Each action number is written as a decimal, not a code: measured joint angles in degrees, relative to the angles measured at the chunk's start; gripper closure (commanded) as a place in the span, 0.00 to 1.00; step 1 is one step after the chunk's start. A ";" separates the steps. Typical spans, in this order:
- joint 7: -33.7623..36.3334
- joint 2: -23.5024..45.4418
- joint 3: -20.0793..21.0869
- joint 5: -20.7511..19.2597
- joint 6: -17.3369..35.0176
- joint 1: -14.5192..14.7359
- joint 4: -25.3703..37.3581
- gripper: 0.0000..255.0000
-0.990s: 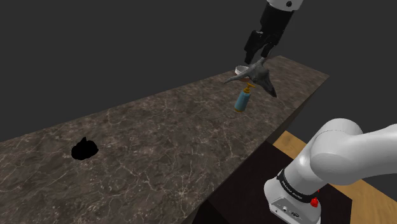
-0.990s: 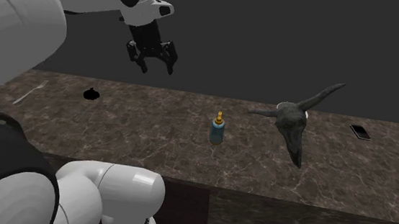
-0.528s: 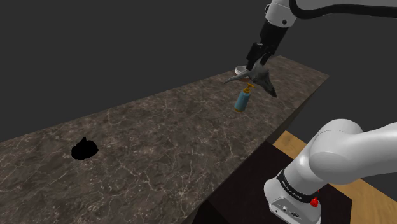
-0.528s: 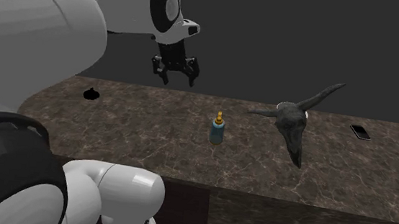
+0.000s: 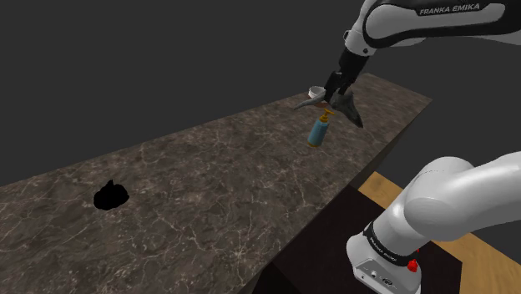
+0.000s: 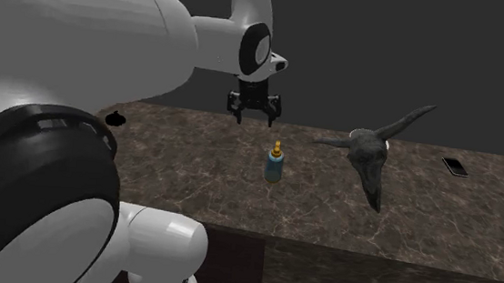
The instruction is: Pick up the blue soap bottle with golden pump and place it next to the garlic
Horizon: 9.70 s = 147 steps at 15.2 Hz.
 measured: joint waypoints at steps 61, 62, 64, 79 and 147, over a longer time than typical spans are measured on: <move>-11.85 11.58 -8.41 3.21 -6.05 0.88 17.65 1.00; -11.81 11.60 -8.31 3.27 -6.78 0.93 18.39 1.00; -11.86 11.70 -8.17 3.41 -8.34 1.02 20.04 1.00; -12.61 13.52 -7.60 4.50 -19.74 1.64 33.19 1.00; 53.18 40.63 35.92 4.42 -12.58 23.88 48.22 1.00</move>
